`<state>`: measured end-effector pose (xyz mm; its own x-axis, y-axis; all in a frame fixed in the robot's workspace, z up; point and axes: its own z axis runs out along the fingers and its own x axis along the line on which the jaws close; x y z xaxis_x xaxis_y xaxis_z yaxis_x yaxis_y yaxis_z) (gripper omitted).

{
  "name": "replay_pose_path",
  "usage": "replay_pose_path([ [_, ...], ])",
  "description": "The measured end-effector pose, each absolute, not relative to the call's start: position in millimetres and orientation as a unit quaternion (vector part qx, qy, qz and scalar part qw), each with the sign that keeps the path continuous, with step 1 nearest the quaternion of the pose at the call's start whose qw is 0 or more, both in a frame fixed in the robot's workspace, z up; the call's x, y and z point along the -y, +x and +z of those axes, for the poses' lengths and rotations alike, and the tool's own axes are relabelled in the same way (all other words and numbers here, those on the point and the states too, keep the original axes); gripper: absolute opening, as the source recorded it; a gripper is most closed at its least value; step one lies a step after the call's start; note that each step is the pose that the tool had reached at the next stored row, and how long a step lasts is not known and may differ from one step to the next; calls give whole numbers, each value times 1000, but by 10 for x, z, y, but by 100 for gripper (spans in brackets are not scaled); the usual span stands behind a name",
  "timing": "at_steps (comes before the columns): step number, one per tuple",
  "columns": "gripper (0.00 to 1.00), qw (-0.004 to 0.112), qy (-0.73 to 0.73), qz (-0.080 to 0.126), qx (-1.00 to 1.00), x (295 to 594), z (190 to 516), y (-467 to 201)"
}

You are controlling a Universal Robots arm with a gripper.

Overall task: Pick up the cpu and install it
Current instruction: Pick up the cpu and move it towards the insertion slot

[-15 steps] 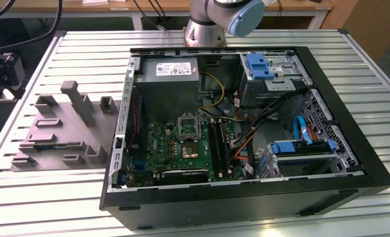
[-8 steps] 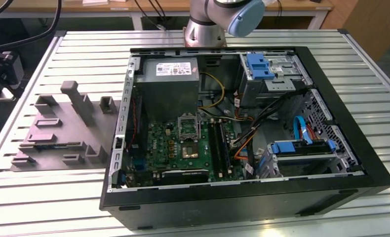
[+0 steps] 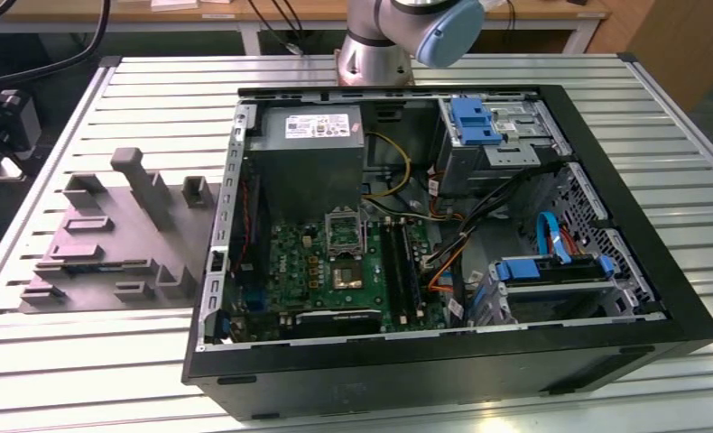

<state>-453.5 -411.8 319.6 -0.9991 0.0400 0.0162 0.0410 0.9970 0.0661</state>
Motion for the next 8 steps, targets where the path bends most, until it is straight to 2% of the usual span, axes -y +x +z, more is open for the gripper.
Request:
replay_pose_path([
  [8, 47, 7, -20, -33, 999, 4118, 3280, -4535],
])
